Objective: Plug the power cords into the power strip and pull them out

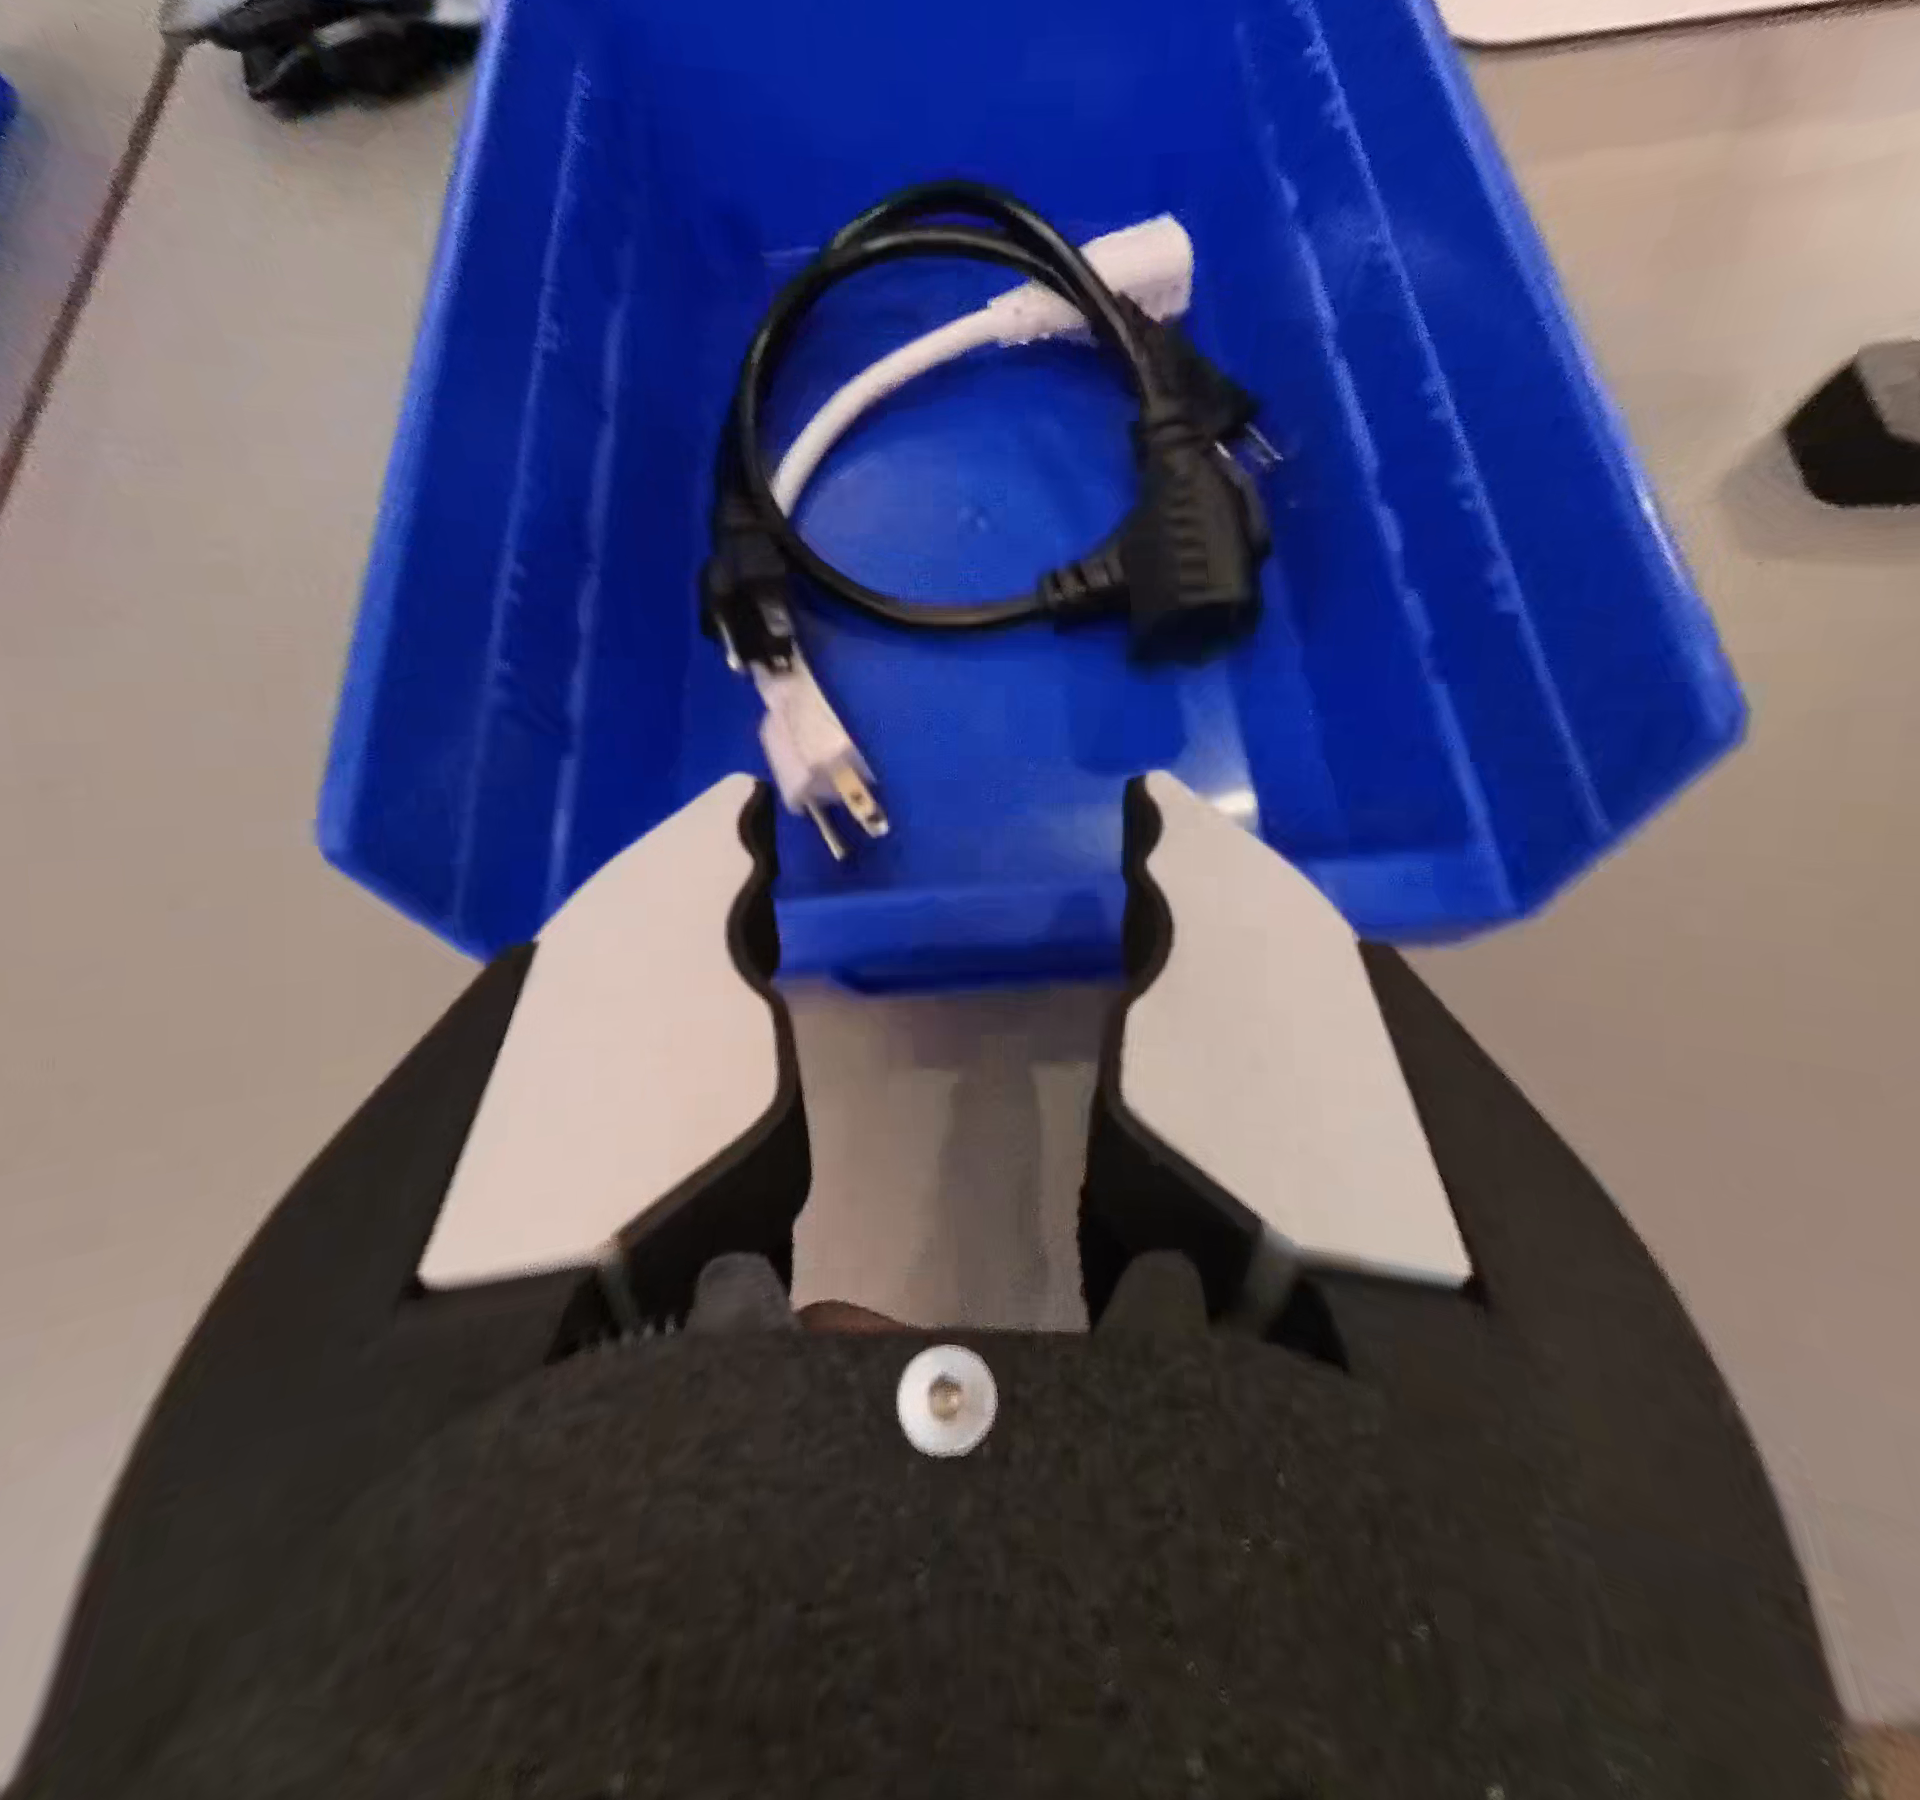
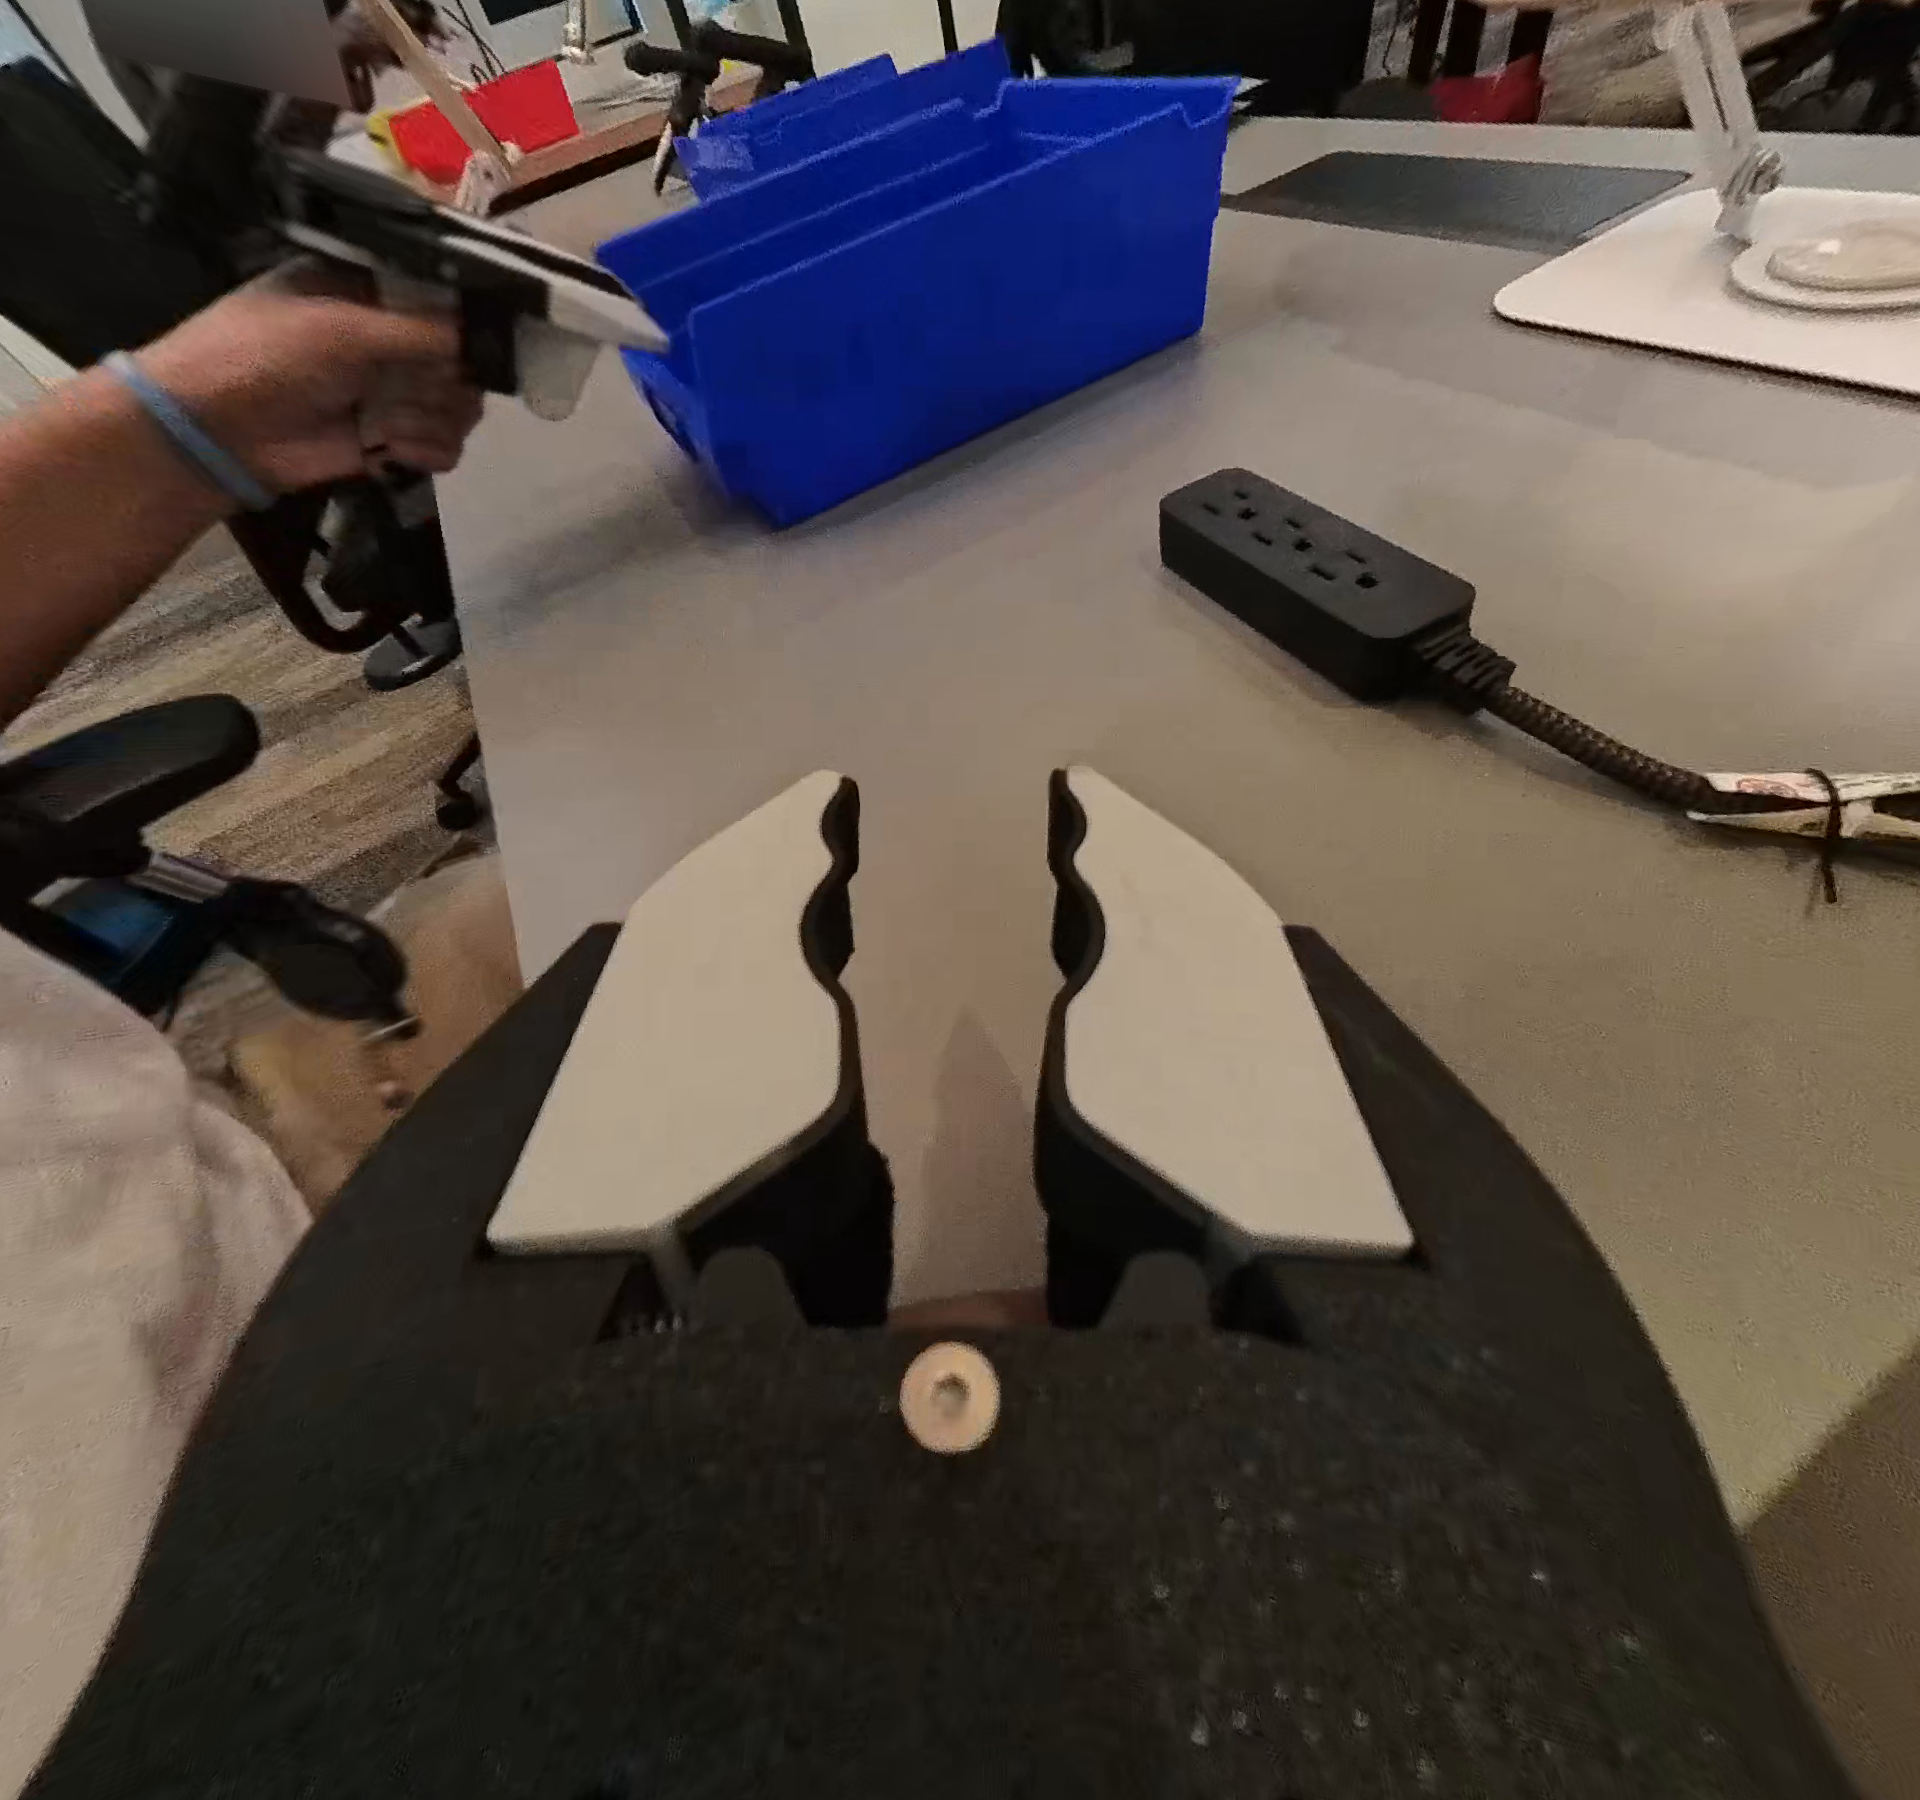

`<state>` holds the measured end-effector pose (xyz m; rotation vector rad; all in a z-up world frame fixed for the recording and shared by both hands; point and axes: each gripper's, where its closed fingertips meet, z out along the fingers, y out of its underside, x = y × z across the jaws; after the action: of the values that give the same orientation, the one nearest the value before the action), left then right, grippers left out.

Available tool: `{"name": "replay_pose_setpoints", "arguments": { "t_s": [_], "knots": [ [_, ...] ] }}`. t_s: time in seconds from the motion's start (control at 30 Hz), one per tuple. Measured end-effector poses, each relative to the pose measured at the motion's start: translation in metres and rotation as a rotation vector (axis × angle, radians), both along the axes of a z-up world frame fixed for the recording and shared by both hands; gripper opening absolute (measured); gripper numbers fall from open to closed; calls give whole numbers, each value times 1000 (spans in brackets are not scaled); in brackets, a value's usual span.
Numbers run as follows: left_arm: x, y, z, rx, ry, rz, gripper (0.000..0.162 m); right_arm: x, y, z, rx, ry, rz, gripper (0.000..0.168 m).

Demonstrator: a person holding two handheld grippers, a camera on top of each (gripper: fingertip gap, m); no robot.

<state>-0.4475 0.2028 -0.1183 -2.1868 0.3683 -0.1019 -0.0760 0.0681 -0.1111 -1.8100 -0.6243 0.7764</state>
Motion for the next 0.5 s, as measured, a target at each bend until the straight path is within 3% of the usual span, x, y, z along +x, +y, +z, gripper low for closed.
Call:
{"name": "replay_pose_setpoints", "arguments": {
  "t_s": [0.2, 0.27, 0.37, 0.5],
  "knots": [
    [-27, 75, -22, -190, 135, 101, 61, 4, -17, -7, -50, 30, 27, 35],
    [-30, 81, -30, -247, 190, 107, 59, 7, -23, -7, -41, 15, 23, 35],
    [-32, 83, -33, -276, 256, 136, 41, 12, -28, -7, -39, 4, 16, 35],
    [-35, 84, -40, -286, 316, 169, 47, 12, -30, -7, -53, 11, 19, 34]
  ]
}}
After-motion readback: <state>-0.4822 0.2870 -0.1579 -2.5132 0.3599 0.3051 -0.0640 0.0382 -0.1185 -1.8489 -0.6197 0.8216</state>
